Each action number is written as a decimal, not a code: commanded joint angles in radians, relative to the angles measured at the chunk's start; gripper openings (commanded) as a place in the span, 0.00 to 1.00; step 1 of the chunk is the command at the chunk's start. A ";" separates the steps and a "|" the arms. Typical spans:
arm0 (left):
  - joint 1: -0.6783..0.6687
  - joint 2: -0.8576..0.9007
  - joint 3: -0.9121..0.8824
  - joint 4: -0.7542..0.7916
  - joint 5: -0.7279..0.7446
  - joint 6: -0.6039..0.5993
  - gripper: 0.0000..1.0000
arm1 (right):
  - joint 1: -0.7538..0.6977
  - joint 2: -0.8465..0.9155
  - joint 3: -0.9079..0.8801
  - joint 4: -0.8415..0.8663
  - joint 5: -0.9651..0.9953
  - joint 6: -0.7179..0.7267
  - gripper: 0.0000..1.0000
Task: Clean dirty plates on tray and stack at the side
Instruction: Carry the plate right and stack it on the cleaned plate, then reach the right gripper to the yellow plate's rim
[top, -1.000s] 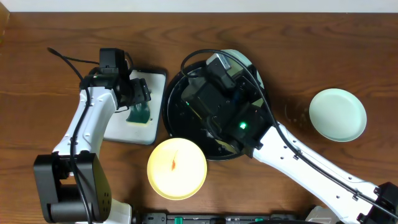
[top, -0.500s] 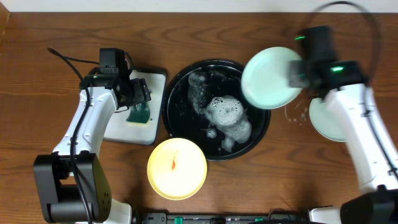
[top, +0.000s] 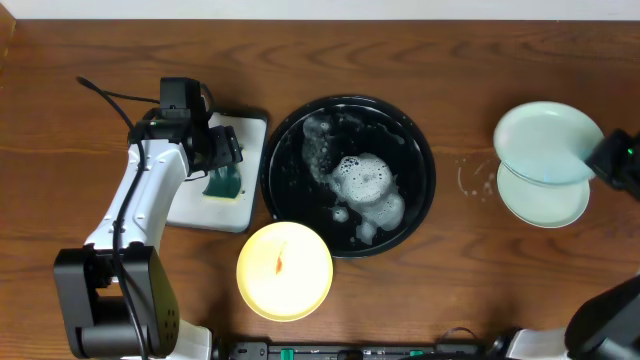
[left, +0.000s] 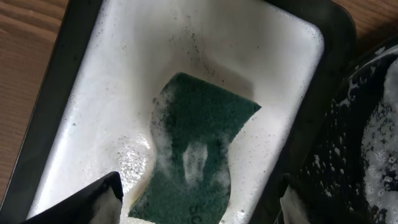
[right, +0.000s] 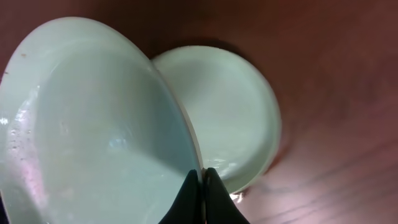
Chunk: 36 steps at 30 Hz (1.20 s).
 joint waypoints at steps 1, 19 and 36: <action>0.005 0.002 -0.014 -0.003 0.002 0.002 0.80 | -0.075 0.047 -0.063 0.014 -0.031 0.044 0.01; 0.005 0.002 -0.014 -0.003 0.002 0.002 0.80 | 0.119 -0.142 -0.112 0.084 -0.304 -0.095 0.46; 0.005 0.002 -0.014 -0.003 0.002 0.002 0.81 | 1.176 -0.071 -0.170 0.024 -0.158 -0.208 0.42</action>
